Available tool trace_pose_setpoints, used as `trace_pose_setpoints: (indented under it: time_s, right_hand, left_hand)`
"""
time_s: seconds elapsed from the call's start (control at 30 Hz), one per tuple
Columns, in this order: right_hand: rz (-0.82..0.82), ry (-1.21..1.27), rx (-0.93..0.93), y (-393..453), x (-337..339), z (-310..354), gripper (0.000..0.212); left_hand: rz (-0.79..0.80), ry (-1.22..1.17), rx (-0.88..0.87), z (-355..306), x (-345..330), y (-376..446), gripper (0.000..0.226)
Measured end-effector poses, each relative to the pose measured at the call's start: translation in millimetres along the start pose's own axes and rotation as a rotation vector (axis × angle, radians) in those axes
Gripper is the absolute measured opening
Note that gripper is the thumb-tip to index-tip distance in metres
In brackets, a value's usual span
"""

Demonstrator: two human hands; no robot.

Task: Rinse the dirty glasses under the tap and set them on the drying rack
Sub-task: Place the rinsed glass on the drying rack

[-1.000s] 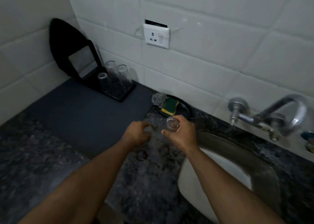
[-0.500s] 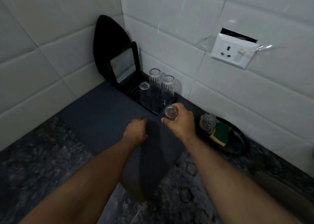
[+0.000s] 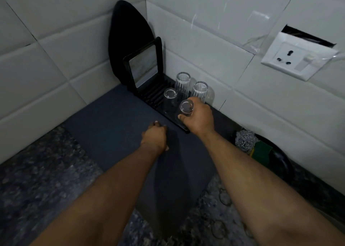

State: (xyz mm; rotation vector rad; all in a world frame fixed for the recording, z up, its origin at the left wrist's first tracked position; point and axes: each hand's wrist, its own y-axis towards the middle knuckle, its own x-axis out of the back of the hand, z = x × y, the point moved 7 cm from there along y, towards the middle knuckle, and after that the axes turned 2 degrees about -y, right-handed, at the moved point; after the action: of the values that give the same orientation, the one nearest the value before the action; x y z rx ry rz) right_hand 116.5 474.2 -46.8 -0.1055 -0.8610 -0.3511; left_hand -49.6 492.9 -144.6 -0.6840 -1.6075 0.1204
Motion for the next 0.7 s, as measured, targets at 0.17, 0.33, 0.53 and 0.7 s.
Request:
trace_pose_setpoints:
  time_s: [0.17, 0.33, 0.53, 0.7]
  right_hand:
    - [0.038, -0.041, 0.017, 5.1, -11.2, 0.0, 0.049]
    - [0.075, -0.073, 0.029, 8.8, -19.6, -3.4, 0.049]
    - [0.066, -0.026, -0.001, 14.9, -20.2, -15.5, 0.059]
    - [0.066, -0.016, 0.011, 23.0, -25.9, -18.8, 0.07]
  left_hand:
    - [0.021, 0.008, 0.024, 1.1, -1.6, 1.8, 0.099]
    - [0.029, 0.028, 0.041, -1.0, -3.8, 3.7, 0.101]
    - [0.043, 0.027, 0.048, -2.5, -5.5, 4.3, 0.102]
    - [0.031, 0.022, 0.057, -3.9, -5.2, 2.4, 0.097]
